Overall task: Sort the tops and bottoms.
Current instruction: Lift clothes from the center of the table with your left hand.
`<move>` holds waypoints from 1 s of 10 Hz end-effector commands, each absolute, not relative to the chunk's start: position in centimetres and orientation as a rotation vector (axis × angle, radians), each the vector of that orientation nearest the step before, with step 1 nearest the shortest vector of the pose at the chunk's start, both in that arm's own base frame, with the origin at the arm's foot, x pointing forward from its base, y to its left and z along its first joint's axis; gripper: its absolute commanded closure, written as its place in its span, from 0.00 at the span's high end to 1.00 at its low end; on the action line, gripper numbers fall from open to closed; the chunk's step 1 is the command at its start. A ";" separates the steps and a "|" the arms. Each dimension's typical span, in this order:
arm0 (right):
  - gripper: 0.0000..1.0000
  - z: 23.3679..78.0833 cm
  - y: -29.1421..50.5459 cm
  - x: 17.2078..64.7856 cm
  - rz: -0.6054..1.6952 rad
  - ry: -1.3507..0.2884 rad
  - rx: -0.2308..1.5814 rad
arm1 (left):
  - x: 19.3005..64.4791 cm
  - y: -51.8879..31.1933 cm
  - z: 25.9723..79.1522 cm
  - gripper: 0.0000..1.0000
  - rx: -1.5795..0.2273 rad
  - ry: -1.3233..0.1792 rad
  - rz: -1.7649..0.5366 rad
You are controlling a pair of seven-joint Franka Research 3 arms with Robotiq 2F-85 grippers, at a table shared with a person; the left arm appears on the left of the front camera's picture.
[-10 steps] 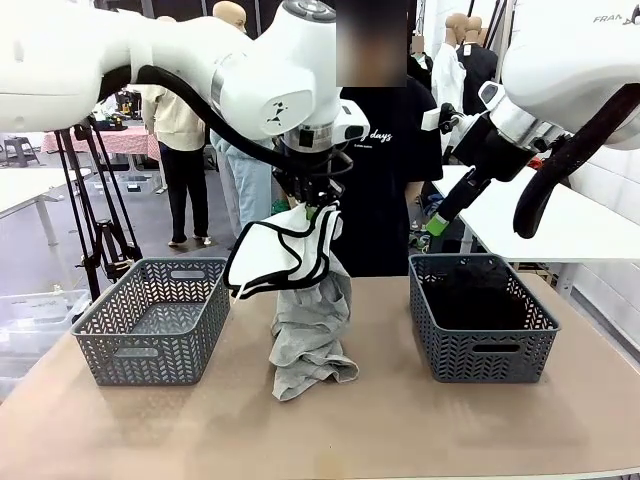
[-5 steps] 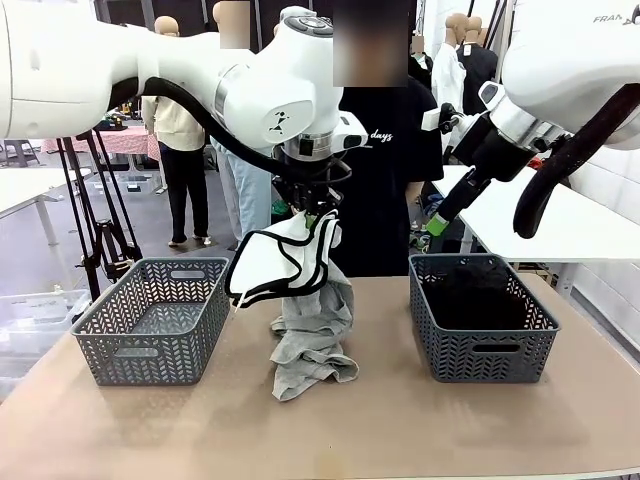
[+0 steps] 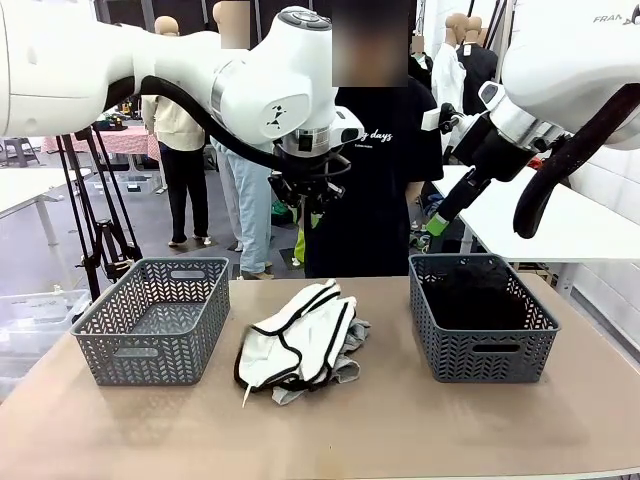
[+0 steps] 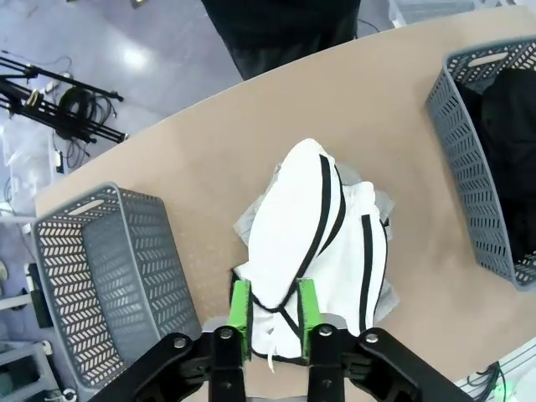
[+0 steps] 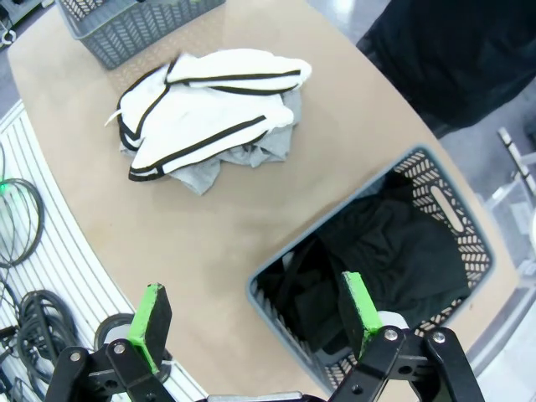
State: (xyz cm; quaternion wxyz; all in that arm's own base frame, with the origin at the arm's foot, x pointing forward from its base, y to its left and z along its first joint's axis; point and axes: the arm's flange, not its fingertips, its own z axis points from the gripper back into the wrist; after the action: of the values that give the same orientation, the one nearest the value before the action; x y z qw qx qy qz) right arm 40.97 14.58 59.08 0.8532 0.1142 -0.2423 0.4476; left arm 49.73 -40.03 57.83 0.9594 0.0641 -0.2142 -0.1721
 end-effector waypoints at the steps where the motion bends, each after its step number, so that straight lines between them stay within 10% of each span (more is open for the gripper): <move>1: 1.00 59.1 14.6 41.1 0.950 -0.511 0.232 | 49.7 -39.9 58.1 0.00 0.144 -0.420 -0.317; 6: 1.00 59.1 14.6 41.1 0.950 -0.511 0.232 | 50.0 -40.3 52.2 0.00 0.096 -0.311 -0.318; 10: 1.00 59.1 14.6 41.1 0.950 -0.511 0.232 | 49.1 -38.7 45.9 0.72 -0.025 -0.274 -0.233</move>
State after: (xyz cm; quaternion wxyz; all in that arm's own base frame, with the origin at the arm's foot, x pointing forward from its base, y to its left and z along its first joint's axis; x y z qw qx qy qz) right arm 40.97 14.59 59.08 0.8531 0.1142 -0.2423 0.4477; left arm 50.20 -40.47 46.69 0.9806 0.0133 -0.1331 -0.1431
